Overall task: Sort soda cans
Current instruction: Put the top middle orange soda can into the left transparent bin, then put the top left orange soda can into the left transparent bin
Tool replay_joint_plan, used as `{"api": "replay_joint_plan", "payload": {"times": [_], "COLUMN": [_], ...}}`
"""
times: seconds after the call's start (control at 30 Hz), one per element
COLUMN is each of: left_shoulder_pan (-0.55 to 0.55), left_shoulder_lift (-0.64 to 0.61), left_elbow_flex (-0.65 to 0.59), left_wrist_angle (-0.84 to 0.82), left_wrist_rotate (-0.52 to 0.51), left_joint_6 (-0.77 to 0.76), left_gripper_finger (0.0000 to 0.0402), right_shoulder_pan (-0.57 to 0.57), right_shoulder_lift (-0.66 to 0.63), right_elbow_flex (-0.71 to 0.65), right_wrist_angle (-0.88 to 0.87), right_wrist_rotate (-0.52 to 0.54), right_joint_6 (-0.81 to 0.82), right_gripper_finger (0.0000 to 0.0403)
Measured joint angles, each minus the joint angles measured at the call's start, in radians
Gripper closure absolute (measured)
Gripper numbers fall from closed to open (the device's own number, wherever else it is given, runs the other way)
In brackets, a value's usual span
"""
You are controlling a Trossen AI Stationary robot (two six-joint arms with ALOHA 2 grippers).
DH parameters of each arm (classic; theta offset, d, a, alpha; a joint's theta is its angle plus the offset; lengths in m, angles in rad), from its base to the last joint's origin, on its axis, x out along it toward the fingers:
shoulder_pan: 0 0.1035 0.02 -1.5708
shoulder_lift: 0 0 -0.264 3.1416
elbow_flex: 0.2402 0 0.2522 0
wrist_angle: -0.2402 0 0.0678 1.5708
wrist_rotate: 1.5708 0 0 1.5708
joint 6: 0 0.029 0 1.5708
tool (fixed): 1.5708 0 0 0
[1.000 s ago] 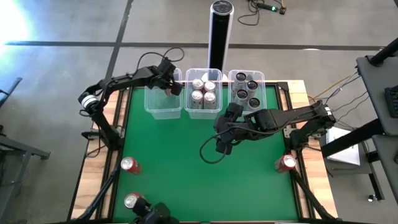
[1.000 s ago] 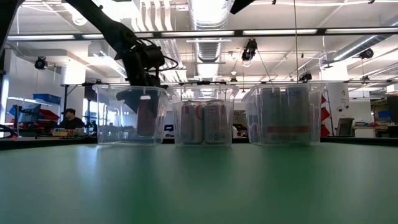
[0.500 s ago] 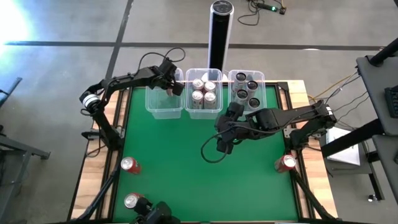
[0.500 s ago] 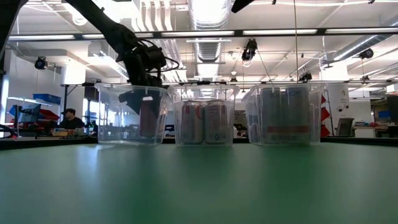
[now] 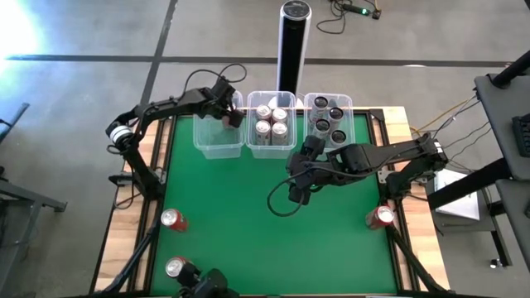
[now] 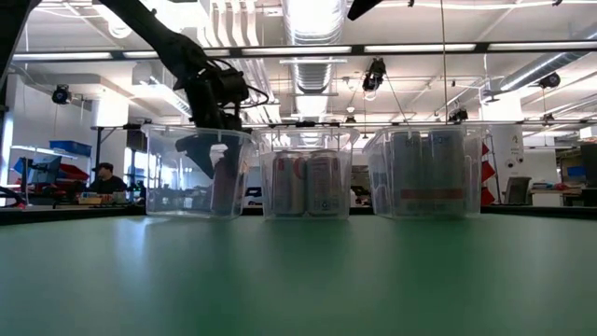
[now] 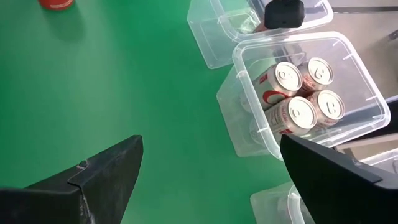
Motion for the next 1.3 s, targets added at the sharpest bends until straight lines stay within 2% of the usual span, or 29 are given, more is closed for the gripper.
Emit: {"api": "replay_joint_plan", "payload": {"times": [0.1,0.3,0.53,0.77,1.0,1.1,1.3], "left_shoulder_pan": [0.000,-0.010,-0.086,-0.177,-0.175,-0.174,-0.174], "left_shoulder_lift": [0.000,-0.006,-0.043,-0.128,-0.205,-0.225,-0.229], "left_elbow_flex": [0.043,0.208,0.321,0.250,0.118,0.068,0.041], "left_wrist_angle": [-0.072,-0.249,-0.424,-0.551,-0.568,-0.564,-0.581], "left_wrist_rotate": [-0.009,-0.001,0.004,0.008,0.020,0.012,-0.003], "left_joint_6": [0.023,0.044,0.035,0.022,-0.005,0.038,0.103], "left_gripper_finger": [0.0057,0.0056,0.0056,0.0056,0.0056,0.0056,0.0056], "right_shoulder_pan": [0.000,0.000,0.000,0.000,-0.006,-0.006,-0.006], "right_shoulder_lift": [0.000,0.000,0.000,0.000,0.000,0.000,0.000], "right_elbow_flex": [0.000,0.000,0.000,0.000,0.000,0.000,0.000], "right_wrist_angle": [-0.001,-0.002,-0.016,-0.034,-0.028,-0.028,-0.028], "right_wrist_rotate": [0.000,0.000,0.000,0.000,0.000,0.000,-0.002], "right_joint_6": [-0.001,-0.005,-0.003,0.012,0.001,0.003,0.002], "right_gripper_finger": [0.0029,0.0029,0.0029,0.0029,0.0029,0.0029,0.0029]}}
